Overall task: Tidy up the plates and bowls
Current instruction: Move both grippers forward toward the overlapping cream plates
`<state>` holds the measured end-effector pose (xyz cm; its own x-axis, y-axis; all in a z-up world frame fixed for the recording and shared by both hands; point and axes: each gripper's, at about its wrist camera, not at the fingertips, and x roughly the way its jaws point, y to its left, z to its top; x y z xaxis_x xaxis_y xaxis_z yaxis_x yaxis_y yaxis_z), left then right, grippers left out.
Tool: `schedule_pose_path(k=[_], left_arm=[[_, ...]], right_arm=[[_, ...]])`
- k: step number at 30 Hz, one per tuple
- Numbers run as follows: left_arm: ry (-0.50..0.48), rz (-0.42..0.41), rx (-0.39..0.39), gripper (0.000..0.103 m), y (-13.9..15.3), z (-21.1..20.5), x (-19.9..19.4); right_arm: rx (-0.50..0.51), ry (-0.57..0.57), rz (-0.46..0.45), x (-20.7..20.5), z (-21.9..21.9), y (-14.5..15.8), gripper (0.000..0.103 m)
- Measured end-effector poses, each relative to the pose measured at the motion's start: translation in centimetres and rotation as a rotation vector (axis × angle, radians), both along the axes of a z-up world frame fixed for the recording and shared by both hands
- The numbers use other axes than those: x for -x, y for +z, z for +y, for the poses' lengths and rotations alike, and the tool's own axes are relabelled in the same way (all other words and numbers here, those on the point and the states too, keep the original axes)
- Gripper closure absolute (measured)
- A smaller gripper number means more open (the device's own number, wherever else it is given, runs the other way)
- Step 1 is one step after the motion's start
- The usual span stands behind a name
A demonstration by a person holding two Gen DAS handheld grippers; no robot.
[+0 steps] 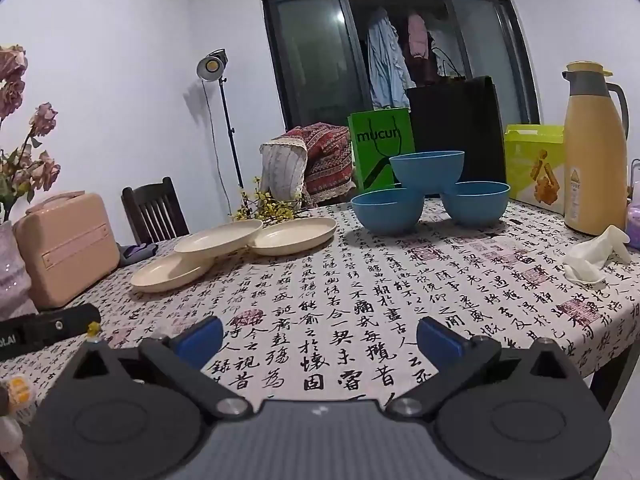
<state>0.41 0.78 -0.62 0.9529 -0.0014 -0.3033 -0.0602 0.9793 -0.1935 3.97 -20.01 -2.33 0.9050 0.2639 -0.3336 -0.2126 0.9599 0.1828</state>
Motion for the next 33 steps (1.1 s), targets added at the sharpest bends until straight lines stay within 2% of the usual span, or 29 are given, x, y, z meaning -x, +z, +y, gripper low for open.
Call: schedule_pose_path(k=[33], left_arm=[[0.003, 0.009, -0.002, 0.0, -0.09, -0.12, -0.33]], right_arm=[[-0.006, 0.033, 0.003, -0.81, 0.07, -0.44, 0.0]])
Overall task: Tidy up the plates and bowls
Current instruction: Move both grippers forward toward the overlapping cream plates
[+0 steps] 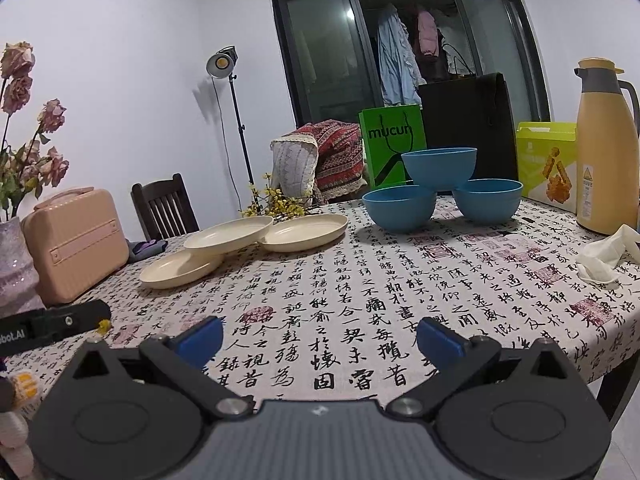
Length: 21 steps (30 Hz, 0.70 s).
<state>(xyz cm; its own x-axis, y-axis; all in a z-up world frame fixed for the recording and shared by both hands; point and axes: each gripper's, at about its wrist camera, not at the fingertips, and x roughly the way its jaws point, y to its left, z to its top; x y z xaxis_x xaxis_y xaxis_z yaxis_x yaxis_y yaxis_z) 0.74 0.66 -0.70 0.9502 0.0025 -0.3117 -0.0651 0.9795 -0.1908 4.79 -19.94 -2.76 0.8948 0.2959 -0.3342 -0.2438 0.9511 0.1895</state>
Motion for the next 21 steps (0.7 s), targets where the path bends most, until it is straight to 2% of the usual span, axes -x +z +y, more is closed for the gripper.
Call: schedule_pose_path(k=[21], left_arm=[[0.003, 0.007, 0.002, 0.0, -0.17, 0.04, -0.27]], right_arm=[[-0.002, 0.0, 0.006, -0.12, 0.08, -0.19, 0.0]])
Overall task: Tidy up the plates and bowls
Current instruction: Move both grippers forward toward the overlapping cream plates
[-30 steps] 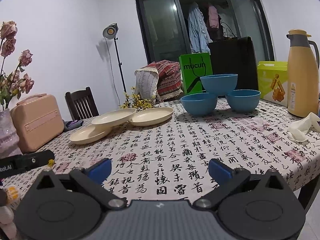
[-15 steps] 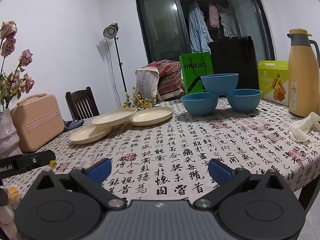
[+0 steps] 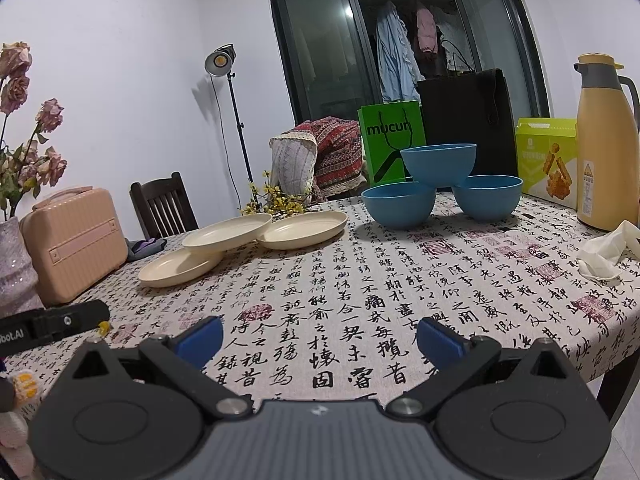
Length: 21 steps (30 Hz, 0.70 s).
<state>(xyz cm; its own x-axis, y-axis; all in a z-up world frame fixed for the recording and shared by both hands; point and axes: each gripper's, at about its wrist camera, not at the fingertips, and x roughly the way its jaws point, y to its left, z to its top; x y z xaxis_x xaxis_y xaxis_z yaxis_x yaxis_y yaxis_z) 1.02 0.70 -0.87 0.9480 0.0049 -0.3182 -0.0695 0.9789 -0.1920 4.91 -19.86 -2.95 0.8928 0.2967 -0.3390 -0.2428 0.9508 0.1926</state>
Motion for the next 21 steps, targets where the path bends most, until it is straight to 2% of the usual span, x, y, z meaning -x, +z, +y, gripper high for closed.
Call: schedule_pose_path(k=[21], left_arm=[[-0.001, 0.0, 0.0, 0.0, 0.01, 0.01, 0.01]], right_arm=[[-0.003, 0.0, 0.004, -0.04, -0.12, -0.06, 0.0]])
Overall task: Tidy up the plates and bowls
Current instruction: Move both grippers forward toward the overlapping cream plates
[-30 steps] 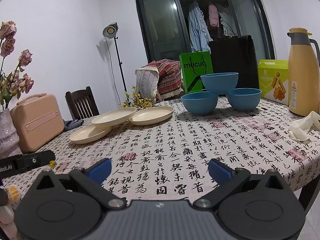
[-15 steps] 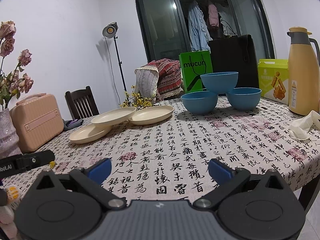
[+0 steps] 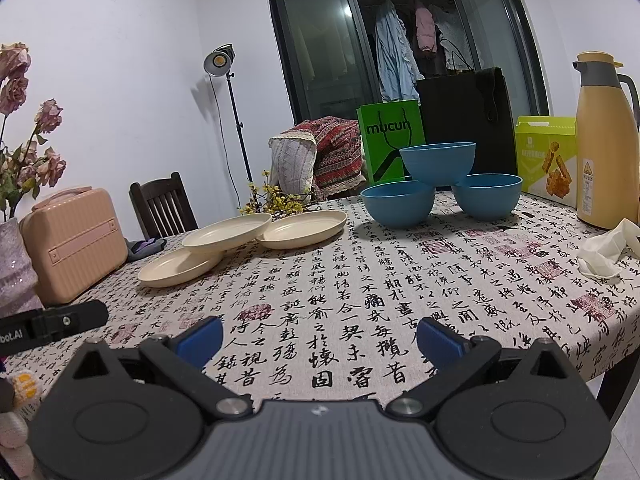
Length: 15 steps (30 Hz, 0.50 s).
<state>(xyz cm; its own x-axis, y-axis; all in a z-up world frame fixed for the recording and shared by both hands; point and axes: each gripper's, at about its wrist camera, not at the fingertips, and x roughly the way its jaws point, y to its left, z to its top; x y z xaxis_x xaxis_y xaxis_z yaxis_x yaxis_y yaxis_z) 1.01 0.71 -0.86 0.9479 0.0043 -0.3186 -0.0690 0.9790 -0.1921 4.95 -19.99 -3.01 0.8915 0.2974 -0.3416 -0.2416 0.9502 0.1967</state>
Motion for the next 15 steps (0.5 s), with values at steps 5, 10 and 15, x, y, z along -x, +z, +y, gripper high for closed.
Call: schedule_pose_path(k=[5, 10, 15], left_arm=[[0.001, 0.002, 0.0, 0.0, -0.05, 0.02, -0.02], [0.0, 0.0, 0.0, 0.0, -0.03, 0.0, 0.0], [0.0, 0.003, 0.0, 0.0, -0.06, 0.11, -0.17]], right_arm=[[0.0, 0.0, 0.001, 0.01, 0.0, -0.01, 0.0], [-0.002, 0.0, 0.005, -0.09, -0.06, -0.08, 0.0], [-0.002, -0.001, 0.008, -0.25, -0.06, -0.09, 0.0]])
